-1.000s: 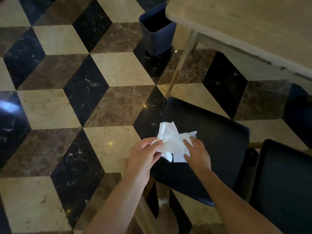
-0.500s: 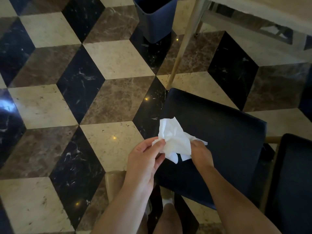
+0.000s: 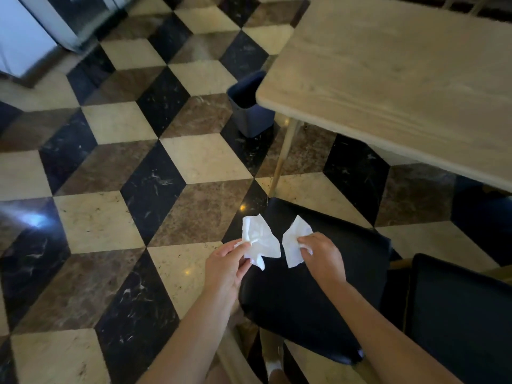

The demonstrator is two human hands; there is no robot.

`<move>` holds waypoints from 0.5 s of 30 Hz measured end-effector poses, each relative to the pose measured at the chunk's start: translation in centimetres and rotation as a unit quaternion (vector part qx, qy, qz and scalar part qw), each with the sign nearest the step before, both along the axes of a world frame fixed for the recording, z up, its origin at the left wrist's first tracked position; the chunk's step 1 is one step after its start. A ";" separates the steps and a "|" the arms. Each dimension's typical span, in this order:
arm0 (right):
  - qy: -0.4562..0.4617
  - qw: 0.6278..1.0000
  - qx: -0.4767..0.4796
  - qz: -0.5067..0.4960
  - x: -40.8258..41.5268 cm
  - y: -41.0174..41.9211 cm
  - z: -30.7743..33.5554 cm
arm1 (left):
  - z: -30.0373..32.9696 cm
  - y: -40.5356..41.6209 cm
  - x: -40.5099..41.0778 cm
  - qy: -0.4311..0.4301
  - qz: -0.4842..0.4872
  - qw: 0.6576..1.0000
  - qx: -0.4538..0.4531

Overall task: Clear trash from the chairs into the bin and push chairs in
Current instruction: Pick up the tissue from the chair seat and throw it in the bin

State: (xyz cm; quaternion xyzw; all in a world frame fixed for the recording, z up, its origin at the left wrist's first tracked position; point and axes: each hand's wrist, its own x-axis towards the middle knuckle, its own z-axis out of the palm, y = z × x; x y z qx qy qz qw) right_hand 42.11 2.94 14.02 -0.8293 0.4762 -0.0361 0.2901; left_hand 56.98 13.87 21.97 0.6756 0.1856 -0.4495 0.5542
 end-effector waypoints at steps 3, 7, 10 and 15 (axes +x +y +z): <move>-0.021 1.000 0.000 0.004 2.0 0.1 4.4 | 2.1 1.1 2.1 -0.017 0.014 1.000 -0.003; -0.024 0.999 -0.013 0.039 5.3 0.7 9.1 | 4.3 2.5 5.4 -0.034 0.036 0.999 0.000; -0.043 0.997 -0.022 0.051 8.4 1.4 11.4 | 5.3 3.1 8.4 -0.028 0.061 0.998 0.003; -0.073 0.992 -0.077 0.075 15.2 3.1 13.0 | 6.0 4.5 15.1 -0.034 0.058 0.998 0.005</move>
